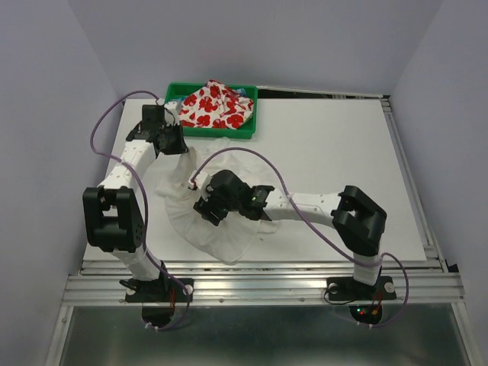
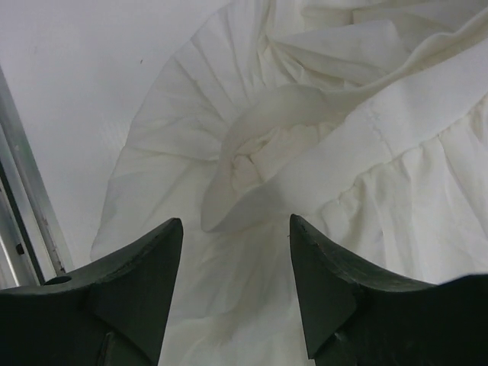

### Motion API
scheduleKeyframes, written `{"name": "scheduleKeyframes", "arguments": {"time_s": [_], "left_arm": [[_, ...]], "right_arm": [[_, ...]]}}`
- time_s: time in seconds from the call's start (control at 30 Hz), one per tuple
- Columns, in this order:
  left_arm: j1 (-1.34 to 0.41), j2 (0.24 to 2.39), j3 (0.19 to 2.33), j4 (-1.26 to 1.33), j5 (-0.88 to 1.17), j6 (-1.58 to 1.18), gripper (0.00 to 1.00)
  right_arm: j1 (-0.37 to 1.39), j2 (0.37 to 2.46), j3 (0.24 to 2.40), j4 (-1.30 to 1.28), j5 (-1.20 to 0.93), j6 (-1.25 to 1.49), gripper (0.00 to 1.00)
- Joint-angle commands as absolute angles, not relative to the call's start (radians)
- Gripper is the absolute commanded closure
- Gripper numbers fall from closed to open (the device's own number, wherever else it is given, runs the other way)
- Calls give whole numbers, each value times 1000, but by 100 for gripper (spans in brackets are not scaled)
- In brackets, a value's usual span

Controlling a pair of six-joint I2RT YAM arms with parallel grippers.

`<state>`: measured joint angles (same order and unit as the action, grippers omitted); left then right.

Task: Fold and stack the skirts
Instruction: Move the skirt to the center of the board, then flatten the skirt out

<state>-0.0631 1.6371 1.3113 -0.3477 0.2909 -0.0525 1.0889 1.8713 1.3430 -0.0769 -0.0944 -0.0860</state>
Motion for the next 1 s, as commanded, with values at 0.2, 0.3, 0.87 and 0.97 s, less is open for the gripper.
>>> {"name": "scheduleKeyframes", "arguments": {"time_s": [0.2, 0.3, 0.87, 0.97], "left_arm": [[-41, 1649, 1350, -314, 351, -66, 100], [-38, 1655, 1347, -307, 357, -63, 100], [-23, 1658, 1353, -307, 371, -38, 100], [-23, 1648, 1368, -322, 382, -8, 100]], "right_arm": [[1146, 2025, 1500, -38, 84, -91, 35], [1146, 2039, 1509, -57, 78, -84, 32], [1164, 2046, 1483, -114, 321, -218, 90], [1138, 1933, 1441, -117, 319, -241, 99]]}}
